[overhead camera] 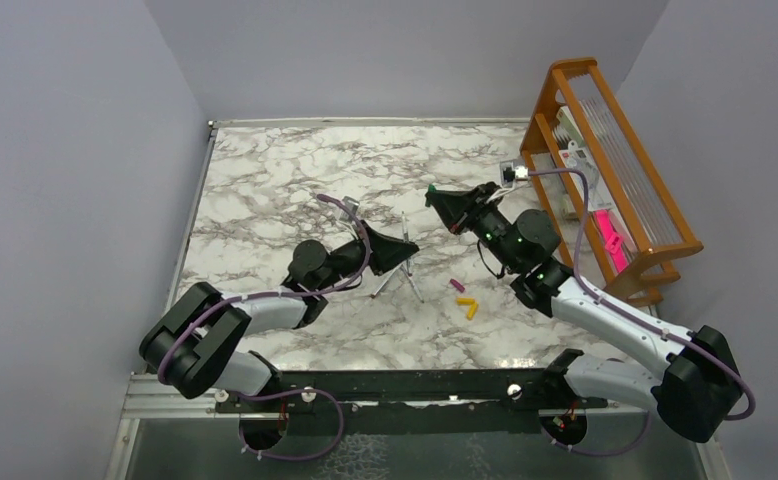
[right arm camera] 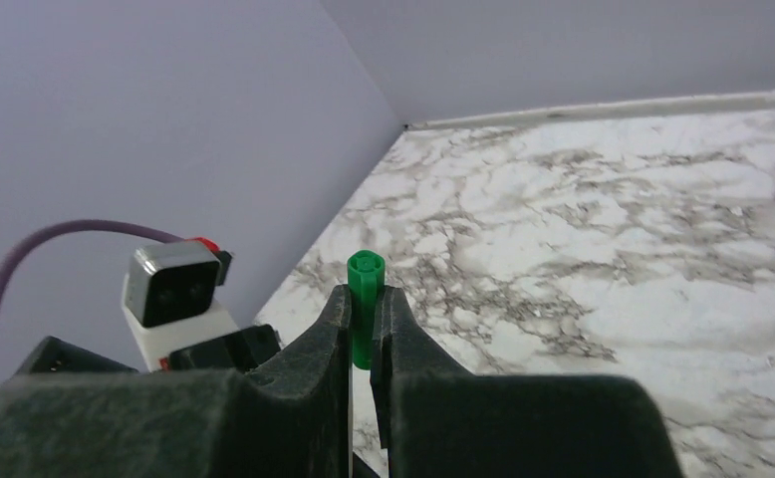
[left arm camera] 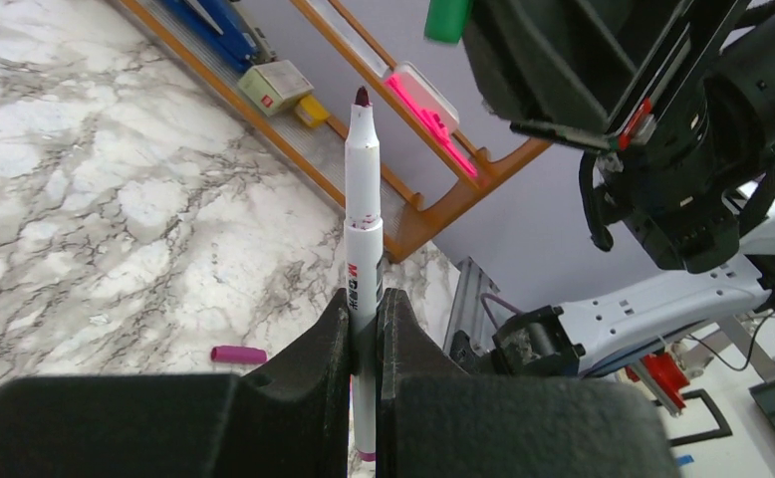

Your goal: Insert the pens into the pen caps

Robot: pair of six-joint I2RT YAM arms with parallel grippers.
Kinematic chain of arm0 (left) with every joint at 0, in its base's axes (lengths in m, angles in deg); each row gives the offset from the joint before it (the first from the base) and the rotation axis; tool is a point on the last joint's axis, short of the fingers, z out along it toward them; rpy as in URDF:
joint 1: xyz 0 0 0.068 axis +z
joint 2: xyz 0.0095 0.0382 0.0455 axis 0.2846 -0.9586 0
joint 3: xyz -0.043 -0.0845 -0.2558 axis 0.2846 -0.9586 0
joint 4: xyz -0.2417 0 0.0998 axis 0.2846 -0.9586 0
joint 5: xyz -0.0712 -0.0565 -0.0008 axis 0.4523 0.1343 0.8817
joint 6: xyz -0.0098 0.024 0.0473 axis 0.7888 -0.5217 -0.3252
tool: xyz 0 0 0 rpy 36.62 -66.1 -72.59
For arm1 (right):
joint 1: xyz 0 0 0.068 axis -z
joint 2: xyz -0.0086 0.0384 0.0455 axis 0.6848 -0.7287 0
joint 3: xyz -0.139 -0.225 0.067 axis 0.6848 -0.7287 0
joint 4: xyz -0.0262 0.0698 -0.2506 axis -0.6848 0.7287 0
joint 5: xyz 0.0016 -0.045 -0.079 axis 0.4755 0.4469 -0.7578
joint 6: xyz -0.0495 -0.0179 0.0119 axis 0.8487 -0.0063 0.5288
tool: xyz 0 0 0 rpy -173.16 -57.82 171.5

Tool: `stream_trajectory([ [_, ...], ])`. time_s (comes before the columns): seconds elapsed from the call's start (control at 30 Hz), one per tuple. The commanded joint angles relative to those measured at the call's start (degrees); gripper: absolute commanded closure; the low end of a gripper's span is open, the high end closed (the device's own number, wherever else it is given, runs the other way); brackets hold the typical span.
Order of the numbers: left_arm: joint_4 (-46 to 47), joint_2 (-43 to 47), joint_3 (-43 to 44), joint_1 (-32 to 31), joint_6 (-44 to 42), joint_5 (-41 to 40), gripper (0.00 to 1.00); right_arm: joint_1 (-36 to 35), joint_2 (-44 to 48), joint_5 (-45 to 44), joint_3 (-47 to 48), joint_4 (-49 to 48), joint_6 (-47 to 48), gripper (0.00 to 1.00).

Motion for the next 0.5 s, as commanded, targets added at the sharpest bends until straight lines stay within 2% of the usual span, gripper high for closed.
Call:
stream_trajectory([
  [0.0,2.3,-1.4,1.5,-2.0,-1.8,1.5,1.0,0.4,-0.4,5.6,-0.6,-10.5,-0.3,0.98],
  [0.47,-3.4,-1.9,5.5,-4.7,-5.2,1.0,1.0,0.5,-0.1,10.4,-1.0,-8.8,1.3,0.98],
])
